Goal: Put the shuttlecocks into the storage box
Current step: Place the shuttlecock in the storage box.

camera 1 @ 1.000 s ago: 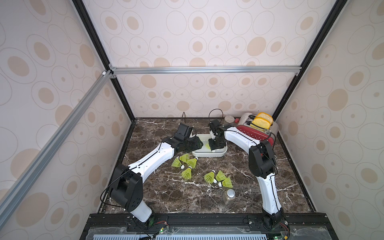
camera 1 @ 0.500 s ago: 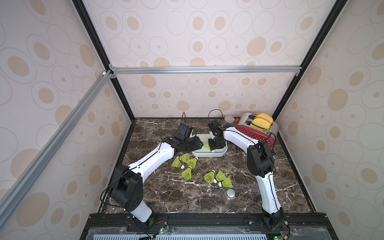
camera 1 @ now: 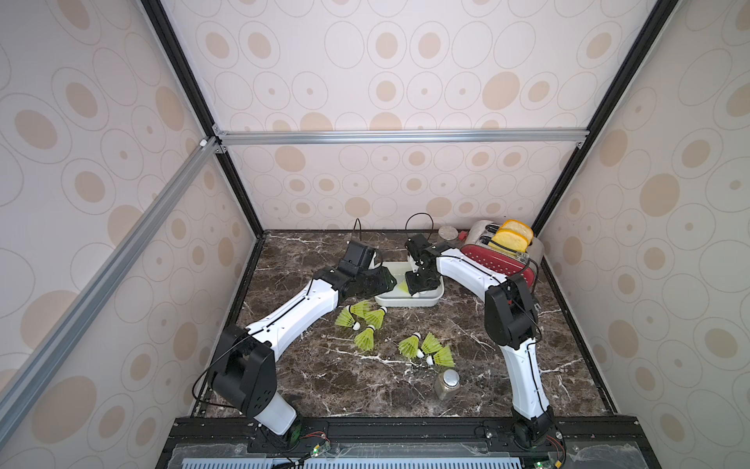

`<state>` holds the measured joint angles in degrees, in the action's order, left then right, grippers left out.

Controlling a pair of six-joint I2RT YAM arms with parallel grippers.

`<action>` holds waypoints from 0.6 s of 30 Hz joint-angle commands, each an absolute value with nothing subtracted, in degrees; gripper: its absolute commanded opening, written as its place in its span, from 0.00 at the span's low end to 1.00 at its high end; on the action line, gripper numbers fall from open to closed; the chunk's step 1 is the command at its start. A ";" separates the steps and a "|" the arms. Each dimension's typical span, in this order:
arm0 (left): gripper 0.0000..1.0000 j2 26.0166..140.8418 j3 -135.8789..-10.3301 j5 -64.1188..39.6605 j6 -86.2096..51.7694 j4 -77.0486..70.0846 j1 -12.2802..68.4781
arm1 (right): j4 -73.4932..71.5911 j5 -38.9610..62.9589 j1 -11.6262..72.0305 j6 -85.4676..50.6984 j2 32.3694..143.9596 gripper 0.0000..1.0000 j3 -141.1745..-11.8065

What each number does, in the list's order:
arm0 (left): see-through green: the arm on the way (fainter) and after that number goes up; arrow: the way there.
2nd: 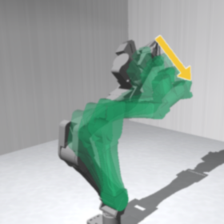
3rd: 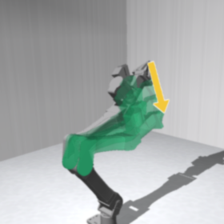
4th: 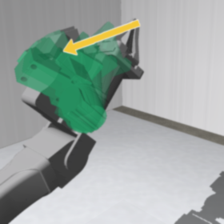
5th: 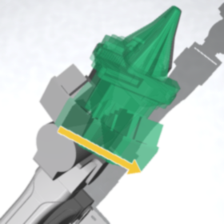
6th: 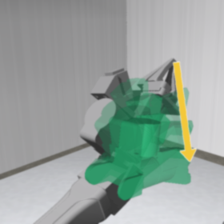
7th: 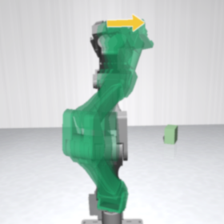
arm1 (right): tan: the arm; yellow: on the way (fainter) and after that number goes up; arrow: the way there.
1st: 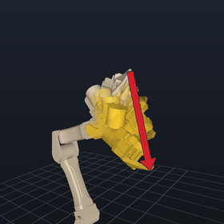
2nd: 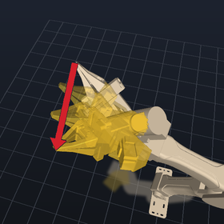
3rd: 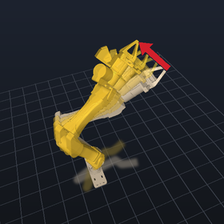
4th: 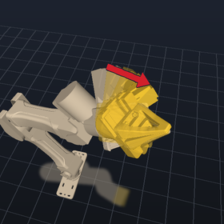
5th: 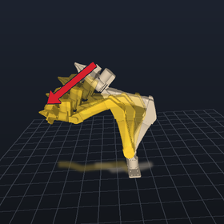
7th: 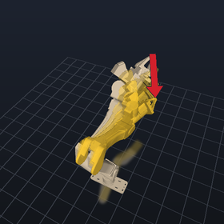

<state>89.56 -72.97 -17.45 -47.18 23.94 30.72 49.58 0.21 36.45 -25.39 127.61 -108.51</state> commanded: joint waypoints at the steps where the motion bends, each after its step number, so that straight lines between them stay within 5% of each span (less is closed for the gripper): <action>1: 0.50 87.71 -72.77 -17.27 -46.92 25.05 30.40 | 51.21 -0.87 37.29 -24.03 127.31 0.52 -110.15; 18: 0.50 86.17 -72.51 -16.70 -46.24 26.37 30.32 | 57.32 -5.64 38.94 -23.01 133.98 0.54 -118.04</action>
